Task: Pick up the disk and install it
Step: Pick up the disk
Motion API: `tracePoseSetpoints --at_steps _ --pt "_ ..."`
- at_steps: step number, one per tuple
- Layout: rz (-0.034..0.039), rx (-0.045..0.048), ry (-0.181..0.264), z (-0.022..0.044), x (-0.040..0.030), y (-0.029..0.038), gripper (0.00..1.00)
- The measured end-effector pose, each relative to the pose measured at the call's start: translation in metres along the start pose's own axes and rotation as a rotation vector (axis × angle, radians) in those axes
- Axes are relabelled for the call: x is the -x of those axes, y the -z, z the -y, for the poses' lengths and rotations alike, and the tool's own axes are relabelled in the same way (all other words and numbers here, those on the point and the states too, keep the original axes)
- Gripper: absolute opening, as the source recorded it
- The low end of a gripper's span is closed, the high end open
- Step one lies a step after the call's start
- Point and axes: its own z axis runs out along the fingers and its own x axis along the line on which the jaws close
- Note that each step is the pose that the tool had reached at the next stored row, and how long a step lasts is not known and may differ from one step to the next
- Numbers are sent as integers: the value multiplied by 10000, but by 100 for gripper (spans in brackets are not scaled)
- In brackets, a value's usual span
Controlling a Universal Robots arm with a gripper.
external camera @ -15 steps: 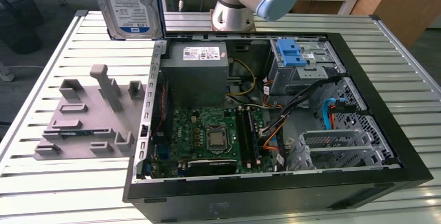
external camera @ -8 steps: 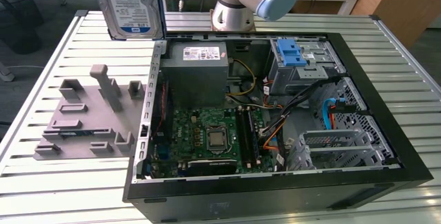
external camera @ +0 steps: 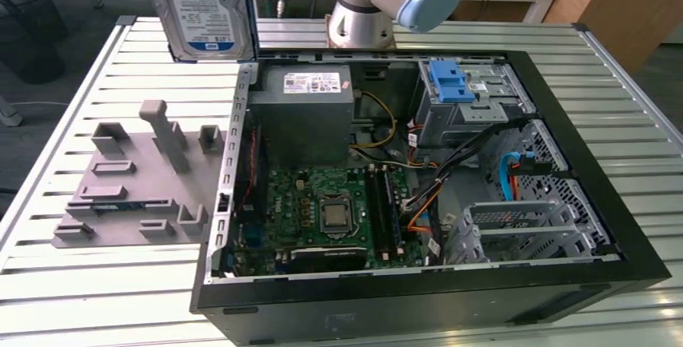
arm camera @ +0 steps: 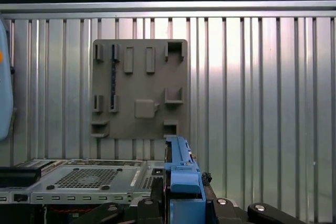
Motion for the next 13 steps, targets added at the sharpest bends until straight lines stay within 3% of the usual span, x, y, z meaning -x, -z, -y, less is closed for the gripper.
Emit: tracePoseSetpoints --at_steps 13 --pt "0 1 -46 59 -58 0 36"
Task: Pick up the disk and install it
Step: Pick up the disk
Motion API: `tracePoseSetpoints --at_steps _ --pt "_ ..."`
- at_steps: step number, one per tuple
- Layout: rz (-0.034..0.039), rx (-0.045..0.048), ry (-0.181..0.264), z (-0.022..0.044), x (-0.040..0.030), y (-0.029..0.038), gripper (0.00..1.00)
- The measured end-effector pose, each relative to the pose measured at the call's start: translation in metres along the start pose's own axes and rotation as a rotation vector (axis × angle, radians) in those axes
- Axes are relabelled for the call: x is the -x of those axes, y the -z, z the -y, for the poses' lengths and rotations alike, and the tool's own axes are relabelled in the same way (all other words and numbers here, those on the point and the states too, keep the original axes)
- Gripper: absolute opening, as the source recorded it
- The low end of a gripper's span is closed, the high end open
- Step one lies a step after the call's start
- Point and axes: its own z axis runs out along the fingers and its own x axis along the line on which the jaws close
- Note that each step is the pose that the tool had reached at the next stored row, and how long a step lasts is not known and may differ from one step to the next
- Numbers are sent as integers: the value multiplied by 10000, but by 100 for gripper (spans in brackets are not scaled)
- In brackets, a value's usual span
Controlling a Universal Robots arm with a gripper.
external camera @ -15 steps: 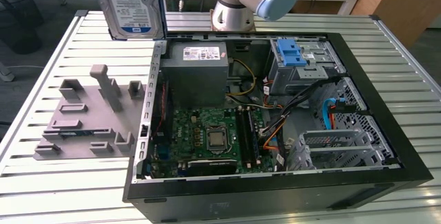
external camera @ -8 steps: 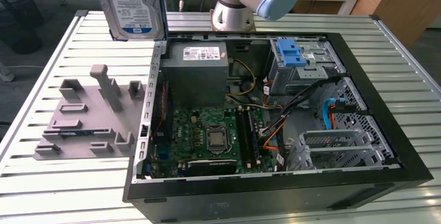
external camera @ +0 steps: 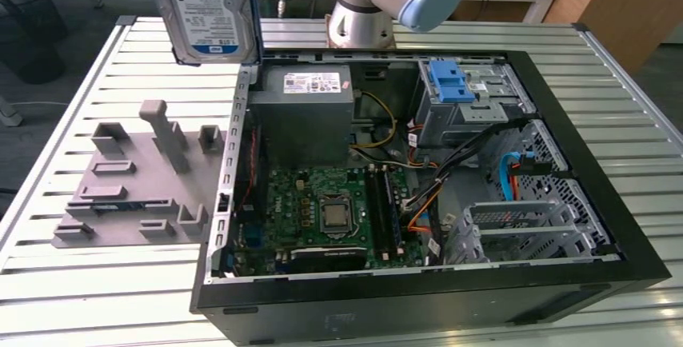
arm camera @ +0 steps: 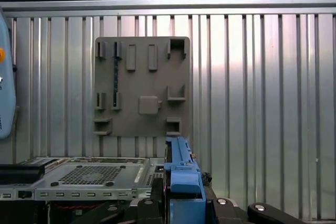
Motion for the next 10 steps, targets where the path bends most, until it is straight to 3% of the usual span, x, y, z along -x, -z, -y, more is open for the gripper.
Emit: tracePoseSetpoints --at_steps 10 --pt "0 0 -11 73 -23 0 36"
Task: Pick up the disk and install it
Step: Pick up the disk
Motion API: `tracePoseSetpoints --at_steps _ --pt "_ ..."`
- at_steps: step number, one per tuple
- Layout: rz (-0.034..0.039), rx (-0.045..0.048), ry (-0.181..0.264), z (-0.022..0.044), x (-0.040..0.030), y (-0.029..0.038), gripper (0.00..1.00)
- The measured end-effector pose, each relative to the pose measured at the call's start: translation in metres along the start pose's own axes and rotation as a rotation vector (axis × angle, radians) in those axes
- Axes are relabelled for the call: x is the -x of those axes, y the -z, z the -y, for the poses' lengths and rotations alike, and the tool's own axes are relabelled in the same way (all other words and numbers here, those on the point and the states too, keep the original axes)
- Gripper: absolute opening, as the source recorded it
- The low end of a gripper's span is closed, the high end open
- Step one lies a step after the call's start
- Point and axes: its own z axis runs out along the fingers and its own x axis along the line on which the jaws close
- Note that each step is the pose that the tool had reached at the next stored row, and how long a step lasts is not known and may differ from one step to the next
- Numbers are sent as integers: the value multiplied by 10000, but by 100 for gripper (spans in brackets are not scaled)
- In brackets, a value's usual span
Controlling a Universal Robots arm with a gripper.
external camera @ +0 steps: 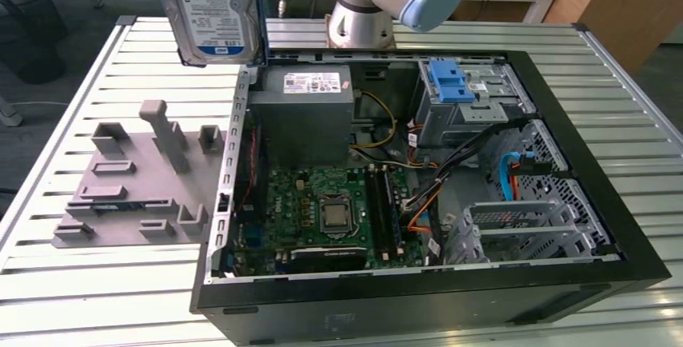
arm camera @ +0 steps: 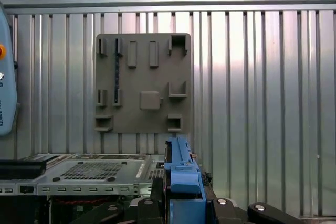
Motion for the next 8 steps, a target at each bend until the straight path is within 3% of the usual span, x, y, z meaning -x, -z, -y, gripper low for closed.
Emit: tracePoseSetpoints --at_steps 8 --pt "0 0 -1 55 -17 0 36"
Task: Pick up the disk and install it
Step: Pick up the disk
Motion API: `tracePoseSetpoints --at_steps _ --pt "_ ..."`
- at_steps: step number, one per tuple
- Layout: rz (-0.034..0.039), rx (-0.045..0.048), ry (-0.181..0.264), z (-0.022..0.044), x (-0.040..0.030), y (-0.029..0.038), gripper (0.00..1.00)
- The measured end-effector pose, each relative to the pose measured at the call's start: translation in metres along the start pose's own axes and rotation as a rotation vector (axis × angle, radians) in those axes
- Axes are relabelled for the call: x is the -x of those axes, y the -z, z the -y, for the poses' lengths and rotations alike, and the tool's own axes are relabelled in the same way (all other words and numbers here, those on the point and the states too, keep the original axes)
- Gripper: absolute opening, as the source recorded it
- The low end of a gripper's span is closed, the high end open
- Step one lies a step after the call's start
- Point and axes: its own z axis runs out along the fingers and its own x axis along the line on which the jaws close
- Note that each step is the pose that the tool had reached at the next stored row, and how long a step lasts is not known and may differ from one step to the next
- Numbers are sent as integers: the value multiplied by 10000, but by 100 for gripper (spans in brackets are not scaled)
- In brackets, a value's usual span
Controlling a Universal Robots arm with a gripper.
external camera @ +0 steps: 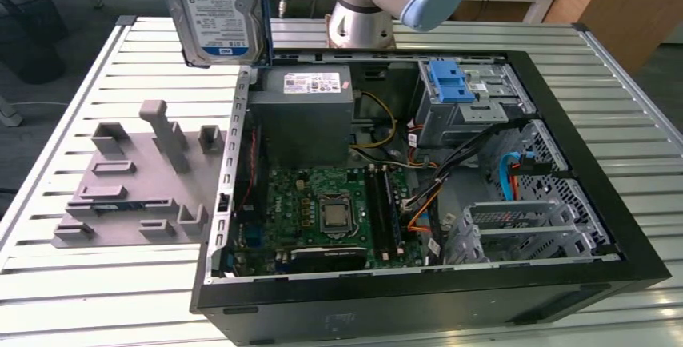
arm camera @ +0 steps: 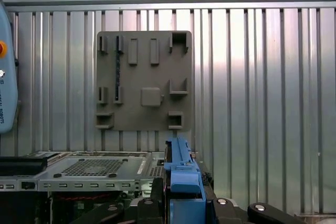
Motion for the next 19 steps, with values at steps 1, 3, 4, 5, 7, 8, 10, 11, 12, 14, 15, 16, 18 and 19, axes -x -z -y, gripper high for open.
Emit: tracePoseSetpoints --at_steps 1,3,4,5,7,8,10,11,12,14,15,16,18,19 --pt "0 0 0 6 -1 0 36" --pt "0 0 0 19 -4 0 36" --pt "0 -1 0 25 -5 0 36" --pt "0 -1 0 32 -6 0 36" --pt "0 0 -1 44 -9 0 36" --pt "1 -1 0 52 -10 0 36" --pt "0 0 -1 67 -11 0 36" --pt "0 0 -1 74 -12 0 36" --pt "1 -1 -1 81 -12 0 36" --pt "0 0 -1 96 -14 0 36" --pt "1 -1 -1 103 -15 0 36" --pt "0 -1 -1 111 -15 0 36" --pt "0 0 -1 127 -17 0 36" --pt "0 0 -1 135 -18 0 36"
